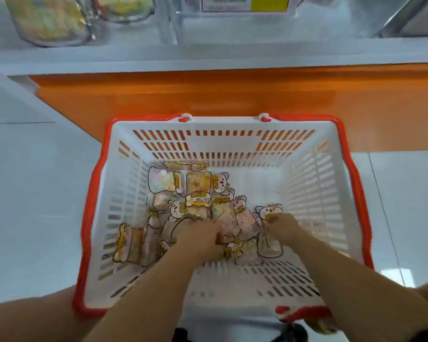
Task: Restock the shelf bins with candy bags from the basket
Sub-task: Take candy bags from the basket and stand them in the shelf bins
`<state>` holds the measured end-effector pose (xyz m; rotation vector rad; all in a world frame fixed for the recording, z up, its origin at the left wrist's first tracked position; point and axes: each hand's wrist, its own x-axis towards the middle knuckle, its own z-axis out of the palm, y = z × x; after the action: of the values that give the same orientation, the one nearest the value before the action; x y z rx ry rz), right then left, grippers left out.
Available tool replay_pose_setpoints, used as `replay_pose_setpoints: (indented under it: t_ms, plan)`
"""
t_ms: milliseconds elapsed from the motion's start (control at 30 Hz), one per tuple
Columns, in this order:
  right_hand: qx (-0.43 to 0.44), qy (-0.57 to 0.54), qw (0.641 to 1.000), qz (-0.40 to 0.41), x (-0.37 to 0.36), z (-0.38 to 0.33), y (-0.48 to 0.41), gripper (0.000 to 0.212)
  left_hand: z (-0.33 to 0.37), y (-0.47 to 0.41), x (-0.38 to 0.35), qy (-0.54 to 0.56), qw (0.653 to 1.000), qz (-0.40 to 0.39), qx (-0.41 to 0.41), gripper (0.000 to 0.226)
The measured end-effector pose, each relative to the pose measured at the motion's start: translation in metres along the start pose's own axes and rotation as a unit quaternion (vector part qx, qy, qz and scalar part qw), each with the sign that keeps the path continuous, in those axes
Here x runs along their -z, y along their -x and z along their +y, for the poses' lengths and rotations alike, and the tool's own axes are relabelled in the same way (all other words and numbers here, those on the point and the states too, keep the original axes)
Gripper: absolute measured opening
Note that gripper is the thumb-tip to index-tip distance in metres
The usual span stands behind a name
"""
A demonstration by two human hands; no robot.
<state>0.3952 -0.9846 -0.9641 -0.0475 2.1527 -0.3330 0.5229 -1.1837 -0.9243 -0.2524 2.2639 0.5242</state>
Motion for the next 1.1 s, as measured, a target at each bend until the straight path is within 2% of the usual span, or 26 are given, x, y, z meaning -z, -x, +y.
replay_pose_setpoints:
  t_ms: [33, 67, 200, 400, 433, 467, 533, 633, 733, 800, 933, 967, 1033, 1100]
  plan:
    - [-0.01, -0.027, 0.999, 0.026, 0.0, 0.002, 0.0, 0.006, -0.002, -0.001, -0.001, 0.014, 1.0, -0.003, 0.001, 0.021]
    - [-0.024, -0.048, 0.998, 0.041, -0.001, 0.004, 0.0, 0.007, -0.004, -0.002, -0.002, 0.034, 0.999, -0.006, 0.004, 0.023]
    - [-0.095, -0.086, 0.991, 0.032, -0.018, 0.007, -0.001, 0.062, -0.01, -0.003, 0.001, 0.076, 0.997, -0.009, 0.004, 0.023]
    - [-0.175, -0.13, 0.976, 0.012, -0.022, -0.005, 0.0, 0.094, -0.011, 0.0, -0.004, 0.094, 0.995, 0.03, 0.008, 0.021]
    - [-0.18, -0.14, 0.974, 0.0, -0.023, -0.005, -0.001, 0.095, -0.011, 0.001, -0.004, 0.092, 0.995, 0.032, 0.009, 0.022]
    - [-0.178, -0.149, 0.973, -0.013, -0.022, -0.006, 0.001, 0.085, -0.011, 0.001, -0.005, 0.089, 0.995, 0.036, 0.007, 0.022]
    - [-0.155, -0.172, 0.973, -0.021, -0.024, -0.004, 0.002, 0.052, -0.011, 0.002, -0.005, 0.085, 0.995, 0.045, 0.007, 0.019]
    - [-0.102, -0.204, 0.974, -0.014, -0.024, -0.007, 0.007, 0.033, -0.012, 0.003, -0.004, 0.084, 0.996, 0.042, 0.015, 0.019]
    - [-0.053, -0.202, 0.978, 0.016, -0.02, -0.01, 0.004, 0.037, -0.011, 0.002, -0.005, 0.084, 0.996, 0.034, 0.025, 0.021]
    - [-0.009, -0.183, 0.982, 0.041, -0.009, -0.015, 0.009, 0.025, -0.009, 0.005, -0.002, 0.078, 0.996, 0.035, 0.028, 0.018]
    - [0.032, -0.157, 0.982, 0.102, 0.032, -0.019, 0.028, 0.024, -0.003, 0.012, 0.011, 0.107, 0.992, 0.059, 0.028, 0.019]
    - [0.036, -0.157, 0.98, 0.112, 0.043, -0.019, 0.034, 0.027, 0.0, 0.014, 0.015, 0.12, 0.99, 0.071, 0.032, 0.021]
    - [0.056, -0.181, 0.974, 0.121, 0.064, -0.022, 0.049, 0.05, 0.005, 0.018, 0.026, 0.194, 0.975, 0.107, 0.033, 0.027]
    - [0.092, -0.215, 0.964, 0.124, 0.082, -0.033, 0.069, 0.059, 0.015, 0.026, 0.043, 0.303, 0.943, 0.134, 0.036, 0.036]
